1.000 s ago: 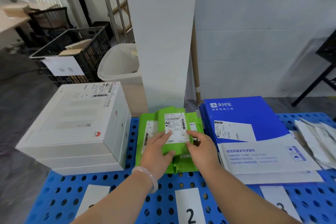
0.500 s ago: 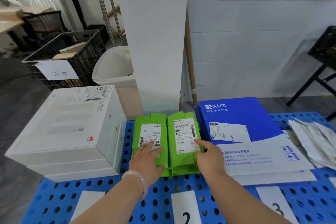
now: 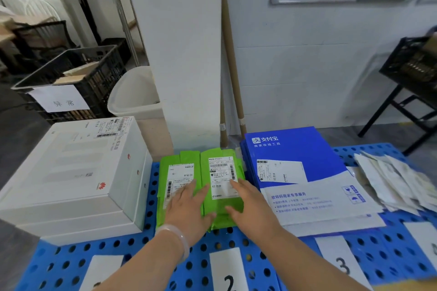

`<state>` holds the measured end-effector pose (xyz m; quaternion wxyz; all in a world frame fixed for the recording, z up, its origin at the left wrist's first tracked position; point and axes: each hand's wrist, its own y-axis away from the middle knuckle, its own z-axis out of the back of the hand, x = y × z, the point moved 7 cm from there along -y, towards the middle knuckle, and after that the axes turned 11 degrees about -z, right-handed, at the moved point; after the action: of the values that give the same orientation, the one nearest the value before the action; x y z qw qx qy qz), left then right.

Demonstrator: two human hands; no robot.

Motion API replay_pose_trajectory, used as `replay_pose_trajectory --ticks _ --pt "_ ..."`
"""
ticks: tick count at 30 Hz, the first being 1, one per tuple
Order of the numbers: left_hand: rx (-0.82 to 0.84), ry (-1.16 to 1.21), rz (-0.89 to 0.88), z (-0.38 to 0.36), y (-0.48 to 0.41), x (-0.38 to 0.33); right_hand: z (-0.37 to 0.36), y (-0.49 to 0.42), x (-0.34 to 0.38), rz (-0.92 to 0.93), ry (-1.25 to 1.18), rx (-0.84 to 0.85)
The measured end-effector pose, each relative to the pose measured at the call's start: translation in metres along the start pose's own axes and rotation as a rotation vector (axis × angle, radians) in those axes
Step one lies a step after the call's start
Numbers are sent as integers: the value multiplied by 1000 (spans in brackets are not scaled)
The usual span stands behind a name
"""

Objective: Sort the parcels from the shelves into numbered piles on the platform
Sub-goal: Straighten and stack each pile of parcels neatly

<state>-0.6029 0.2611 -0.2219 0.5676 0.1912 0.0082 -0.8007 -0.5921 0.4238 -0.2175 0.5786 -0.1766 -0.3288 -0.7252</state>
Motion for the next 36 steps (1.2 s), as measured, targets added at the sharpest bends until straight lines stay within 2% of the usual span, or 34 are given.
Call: replay_pose_trajectory --ticks 3,6,14,21,26,32,36 --pt "-51 -41 -74 10 -5 -30 19 11 0 87 107 -41" --pt "-97 15 -86 12 -7 -57 40 21 -14 125 194 -101" --pt "-74 66 -214 -4 -4 -123 82 55 -72 -36 187 -246" --pt "-62 125 -314 -22 10 -146 86 101 -111 -159 174 -283" --pt "-40 189 -287 -37 23 -144 97 107 -135 -227 200 -278" --pt "-50 164 -219 -42 12 -150 150 94 -177 -294 231 -336" --pt "-4 127 -160 -56 0 -158 165 70 -198 -204 317 -186"
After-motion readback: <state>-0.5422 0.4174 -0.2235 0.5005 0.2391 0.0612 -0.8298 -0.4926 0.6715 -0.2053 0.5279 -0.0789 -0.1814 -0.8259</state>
